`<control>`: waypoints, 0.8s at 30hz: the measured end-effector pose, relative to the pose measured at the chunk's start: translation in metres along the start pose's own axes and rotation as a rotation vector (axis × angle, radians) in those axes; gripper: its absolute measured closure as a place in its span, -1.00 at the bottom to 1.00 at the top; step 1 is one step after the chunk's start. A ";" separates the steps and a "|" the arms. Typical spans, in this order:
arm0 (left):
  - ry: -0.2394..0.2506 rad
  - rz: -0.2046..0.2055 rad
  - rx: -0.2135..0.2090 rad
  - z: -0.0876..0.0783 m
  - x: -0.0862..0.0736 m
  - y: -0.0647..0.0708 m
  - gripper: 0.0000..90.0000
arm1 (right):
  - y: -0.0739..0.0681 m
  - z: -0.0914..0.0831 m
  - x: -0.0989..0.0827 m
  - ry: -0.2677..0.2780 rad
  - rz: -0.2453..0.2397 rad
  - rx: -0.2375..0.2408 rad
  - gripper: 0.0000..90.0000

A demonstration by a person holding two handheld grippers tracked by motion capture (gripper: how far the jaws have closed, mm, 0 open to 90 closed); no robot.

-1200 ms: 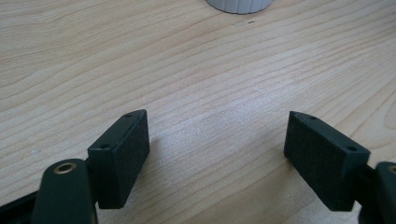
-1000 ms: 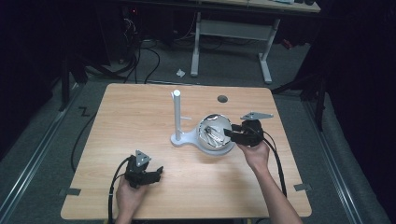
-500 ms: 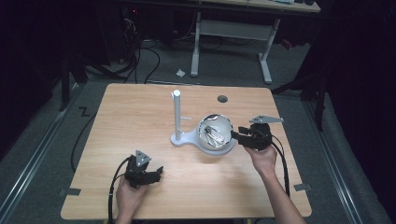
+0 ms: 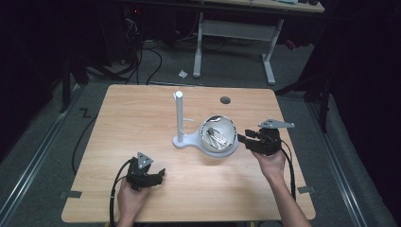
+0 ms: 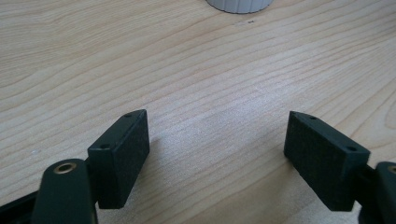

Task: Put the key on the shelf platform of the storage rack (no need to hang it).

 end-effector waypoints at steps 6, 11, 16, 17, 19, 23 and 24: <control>0.000 0.000 0.000 0.000 0.000 0.000 -0.49 | 0.000 -0.009 -0.013 0.018 0.013 -0.008 0.24; 0.000 0.000 0.000 0.000 0.000 0.000 -0.49 | 0.000 -0.017 -0.023 0.018 0.019 -0.015 0.24; 0.000 0.001 0.000 0.000 0.000 0.000 -0.49 | 0.001 -0.023 -0.031 0.022 0.035 -0.014 0.24; 0.000 0.000 0.000 0.000 0.000 0.000 -0.49 | 0.000 -0.024 -0.032 0.024 0.041 -0.012 0.24; 0.000 0.000 0.000 0.000 0.000 0.000 -0.49 | -0.001 -0.025 -0.033 0.030 0.039 -0.012 0.23; 0.000 0.001 0.000 0.000 0.000 0.000 -0.49 | -0.005 -0.028 -0.035 0.038 0.035 -0.007 0.22; 0.000 0.001 0.000 0.000 0.000 0.000 -0.49 | -0.006 -0.028 -0.035 0.038 0.034 -0.003 0.22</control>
Point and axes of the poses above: each handheld gripper's, and its own axes: z roughly forward along the jaws, x roughly out of its top, y roughly to its right, the point moved 3 cm from there along z, roughly forward along the jaws, and after that the axes turned 15 degrees about -z, right-handed, at the moved point
